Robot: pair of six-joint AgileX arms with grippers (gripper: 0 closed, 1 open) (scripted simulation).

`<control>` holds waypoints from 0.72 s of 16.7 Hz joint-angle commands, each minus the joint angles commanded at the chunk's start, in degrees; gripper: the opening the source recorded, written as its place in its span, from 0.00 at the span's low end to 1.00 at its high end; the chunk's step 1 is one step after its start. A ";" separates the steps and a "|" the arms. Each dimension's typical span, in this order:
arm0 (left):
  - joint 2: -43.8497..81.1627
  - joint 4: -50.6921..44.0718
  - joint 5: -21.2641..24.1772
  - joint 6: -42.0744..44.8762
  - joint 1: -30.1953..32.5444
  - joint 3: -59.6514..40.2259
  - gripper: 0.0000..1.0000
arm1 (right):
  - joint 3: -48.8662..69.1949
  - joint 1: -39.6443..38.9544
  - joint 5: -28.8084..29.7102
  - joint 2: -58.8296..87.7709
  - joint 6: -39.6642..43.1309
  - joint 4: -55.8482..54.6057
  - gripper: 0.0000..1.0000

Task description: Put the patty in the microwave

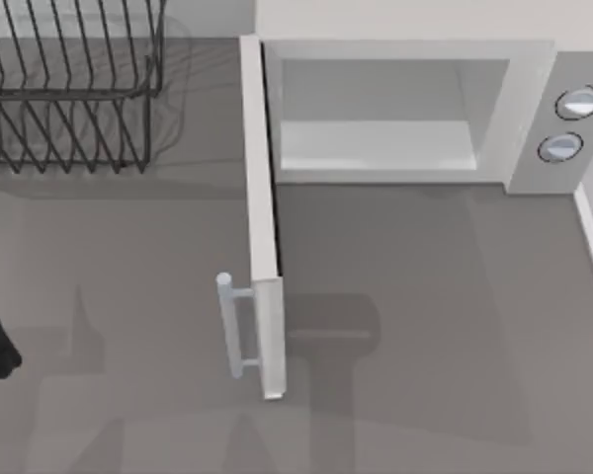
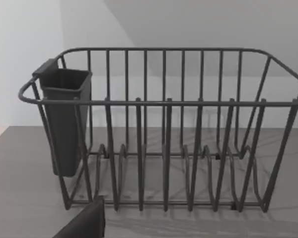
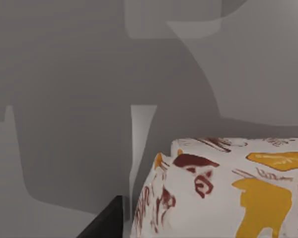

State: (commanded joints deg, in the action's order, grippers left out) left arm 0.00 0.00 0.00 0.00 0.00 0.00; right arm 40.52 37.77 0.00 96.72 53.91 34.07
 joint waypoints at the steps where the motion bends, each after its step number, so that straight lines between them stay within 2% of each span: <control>1: 0.00 0.00 0.00 0.00 0.00 0.00 1.00 | 2.10 -0.04 -0.85 -3.95 -1.13 5.14 0.00; 5: 0.00 0.00 0.00 0.00 0.00 0.00 1.00 | 5.17 0.32 -0.85 -5.27 -0.95 9.41 0.00; 12: 0.00 0.00 0.00 0.00 0.00 0.00 1.00 | 16.55 0.29 -0.85 -12.62 -0.64 28.97 0.00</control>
State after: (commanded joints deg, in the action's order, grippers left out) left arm 0.00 0.00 0.00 0.00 0.00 0.00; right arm 57.08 38.06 -0.85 84.10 53.27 63.03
